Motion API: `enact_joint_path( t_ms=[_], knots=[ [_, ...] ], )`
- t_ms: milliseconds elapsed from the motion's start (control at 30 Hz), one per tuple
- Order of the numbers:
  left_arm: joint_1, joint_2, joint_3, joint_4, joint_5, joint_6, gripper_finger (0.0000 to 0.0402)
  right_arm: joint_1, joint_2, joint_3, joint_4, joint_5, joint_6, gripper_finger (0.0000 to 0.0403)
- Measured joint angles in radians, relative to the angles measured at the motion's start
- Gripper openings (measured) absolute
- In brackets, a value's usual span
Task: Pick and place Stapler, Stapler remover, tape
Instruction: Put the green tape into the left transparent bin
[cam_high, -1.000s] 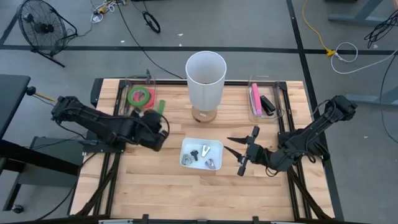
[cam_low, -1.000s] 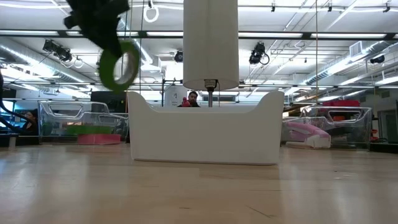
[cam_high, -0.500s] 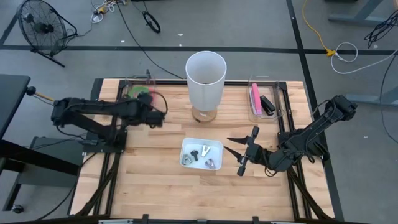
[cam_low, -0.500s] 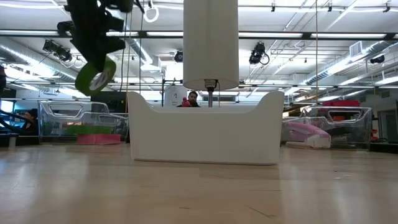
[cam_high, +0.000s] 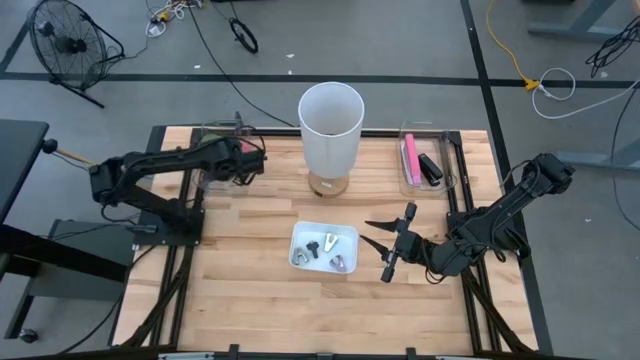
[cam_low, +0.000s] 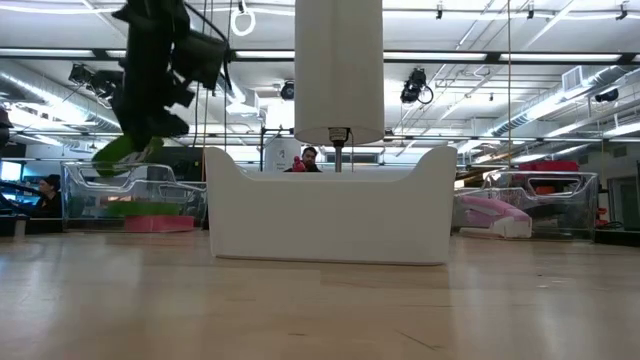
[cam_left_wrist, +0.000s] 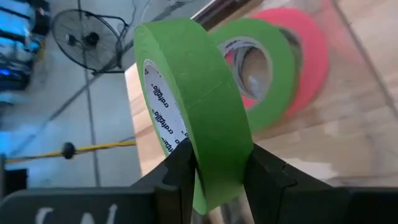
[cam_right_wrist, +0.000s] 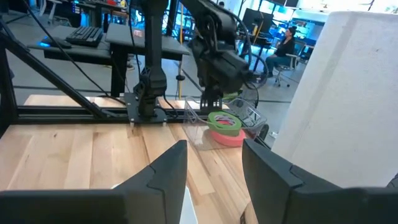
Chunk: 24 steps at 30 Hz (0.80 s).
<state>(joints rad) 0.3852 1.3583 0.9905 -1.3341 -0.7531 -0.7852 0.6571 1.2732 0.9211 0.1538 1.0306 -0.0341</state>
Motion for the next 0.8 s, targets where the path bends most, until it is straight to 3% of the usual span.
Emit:
enact_joint_path(
  t_ms=[200, 600, 667, 800],
  knots=[
    [0.047, 0.038, -0.043, 0.173, 0.003, 0.115, 0.0107, -0.003, 0.0, 0.0, -0.007, 0.0, 0.0, 0.0153],
    [0.078, 0.124, -0.043, 0.179, 0.058, 0.143, 0.0107, -0.003, 0.0, 0.0, -0.015, 0.001, -0.001, 0.0153],
    [0.078, 0.124, -0.043, 0.181, 0.058, 0.143, 0.0137, -0.003, 0.0, 0.0, -0.015, 0.001, -0.001, 0.0153],
    [0.078, 0.124, -0.043, 0.182, 0.058, 0.143, 0.0244, -0.003, 0.0, 0.0, -0.015, 0.001, -0.001, 0.0153]
  ],
)
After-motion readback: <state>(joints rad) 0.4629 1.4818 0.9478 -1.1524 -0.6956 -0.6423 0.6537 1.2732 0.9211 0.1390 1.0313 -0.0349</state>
